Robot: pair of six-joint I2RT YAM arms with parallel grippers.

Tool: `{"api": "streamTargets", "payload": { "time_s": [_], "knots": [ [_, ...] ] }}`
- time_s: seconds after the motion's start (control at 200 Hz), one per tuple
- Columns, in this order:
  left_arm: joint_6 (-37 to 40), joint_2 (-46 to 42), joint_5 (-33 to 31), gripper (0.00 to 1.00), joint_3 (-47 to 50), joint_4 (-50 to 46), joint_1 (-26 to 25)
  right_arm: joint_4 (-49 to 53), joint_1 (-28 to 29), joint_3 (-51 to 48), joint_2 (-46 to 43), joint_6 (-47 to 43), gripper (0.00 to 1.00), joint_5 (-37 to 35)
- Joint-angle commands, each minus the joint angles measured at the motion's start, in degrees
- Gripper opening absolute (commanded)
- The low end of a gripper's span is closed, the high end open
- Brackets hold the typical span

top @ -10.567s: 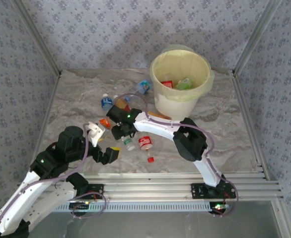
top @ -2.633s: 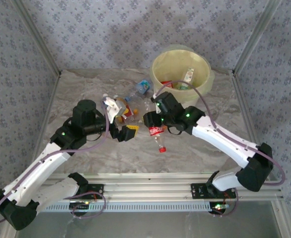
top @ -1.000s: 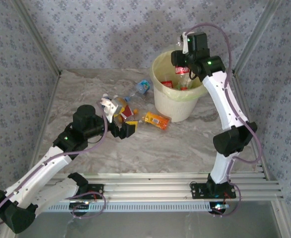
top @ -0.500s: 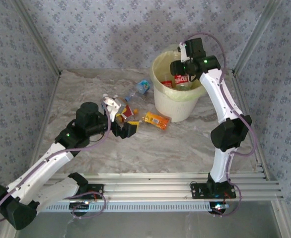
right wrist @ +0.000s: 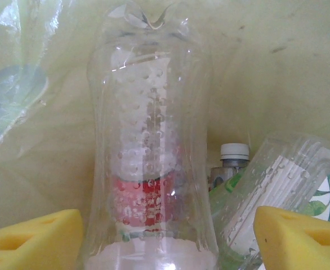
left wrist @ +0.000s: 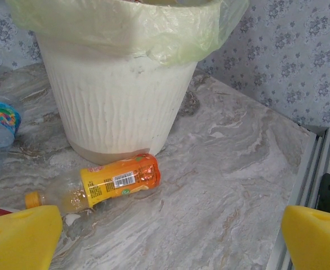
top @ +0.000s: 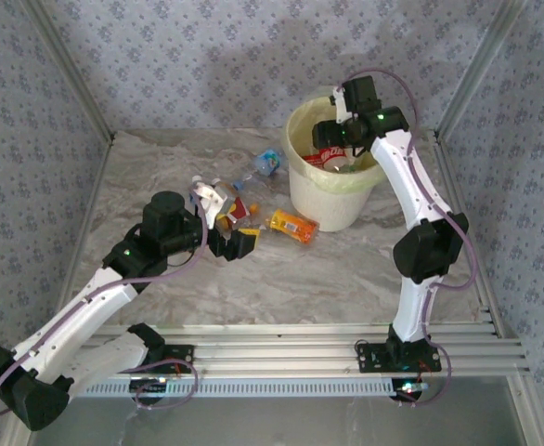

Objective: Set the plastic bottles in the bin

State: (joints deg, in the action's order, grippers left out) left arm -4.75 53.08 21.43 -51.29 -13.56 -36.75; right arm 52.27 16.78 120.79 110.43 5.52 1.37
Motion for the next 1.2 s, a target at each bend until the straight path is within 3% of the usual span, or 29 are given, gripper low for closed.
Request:
{"api": "streamTargets", "payload": {
  "time_s": [0.0, 0.395, 0.71, 1.054, 1.194],
  "knots": [
    [1.37, 0.41, 0.44, 1.0, -2.24, -0.31, 0.14, 1.61, -0.15, 1.38, -4.63, 0.28, 0.83, 0.4],
    [2.23, 0.58, -1.77, 1.0, -2.42, -1.36, 0.18, -1.94, -0.17, -10.71, -21.64, 3.21, 0.84, 5.06],
    [2.36, 2.91, -10.77, 1.0, -4.64, -5.26, 0.2, -9.31, 0.5, -34.58, -43.0, 8.37, 0.85, 13.5],
    [3.97, 16.82, -13.76, 1.0, -16.38, -16.19, 4.22, -11.54, 0.74, -56.0, -62.44, 12.3, 0.94, 25.77],
    [-0.72, 24.33, -17.9, 1.0, -21.99, -22.51, 6.83, -12.24, 0.89, -60.67, -65.57, 13.44, 0.98, 30.22]
  ]
}}
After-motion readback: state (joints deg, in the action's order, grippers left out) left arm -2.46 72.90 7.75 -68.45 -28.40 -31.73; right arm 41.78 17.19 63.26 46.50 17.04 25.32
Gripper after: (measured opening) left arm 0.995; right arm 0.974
